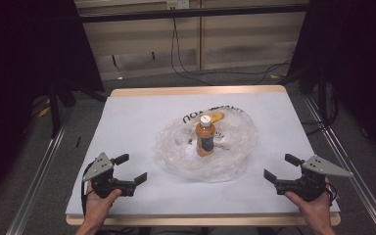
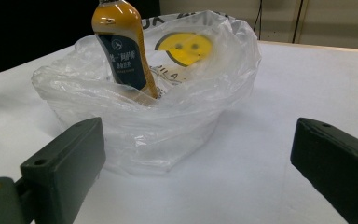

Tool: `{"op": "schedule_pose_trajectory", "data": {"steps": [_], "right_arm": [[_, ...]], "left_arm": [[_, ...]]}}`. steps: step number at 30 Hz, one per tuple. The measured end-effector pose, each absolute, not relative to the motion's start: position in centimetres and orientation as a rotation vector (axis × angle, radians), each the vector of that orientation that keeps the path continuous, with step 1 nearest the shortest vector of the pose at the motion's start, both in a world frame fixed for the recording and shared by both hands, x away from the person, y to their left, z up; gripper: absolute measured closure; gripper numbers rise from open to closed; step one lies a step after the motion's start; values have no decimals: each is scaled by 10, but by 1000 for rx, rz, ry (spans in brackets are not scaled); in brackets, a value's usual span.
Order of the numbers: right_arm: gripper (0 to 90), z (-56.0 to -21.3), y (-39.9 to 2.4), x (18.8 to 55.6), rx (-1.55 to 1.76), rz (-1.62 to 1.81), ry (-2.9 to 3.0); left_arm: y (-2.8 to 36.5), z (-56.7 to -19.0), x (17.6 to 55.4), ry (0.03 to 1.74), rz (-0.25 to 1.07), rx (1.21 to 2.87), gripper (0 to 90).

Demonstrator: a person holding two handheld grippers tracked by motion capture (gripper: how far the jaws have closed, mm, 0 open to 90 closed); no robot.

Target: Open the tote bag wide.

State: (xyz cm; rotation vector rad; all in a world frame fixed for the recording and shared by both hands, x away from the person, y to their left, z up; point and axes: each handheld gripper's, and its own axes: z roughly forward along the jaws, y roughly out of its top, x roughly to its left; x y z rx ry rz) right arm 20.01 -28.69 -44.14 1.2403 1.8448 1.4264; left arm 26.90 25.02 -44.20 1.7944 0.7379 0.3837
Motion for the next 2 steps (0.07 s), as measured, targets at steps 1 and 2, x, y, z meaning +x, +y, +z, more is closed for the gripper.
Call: {"op": "schedule_pose_trajectory", "data": {"steps": [1, 2], "right_arm": [[34, -441, -287, 201, 1244, 1430, 1837], [34, -441, -287, 201, 1243, 1426, 1836]], "left_arm": [[251, -442, 269, 736, 393, 1800, 30], [251, -442, 270, 732, 389, 1807, 29]]}}
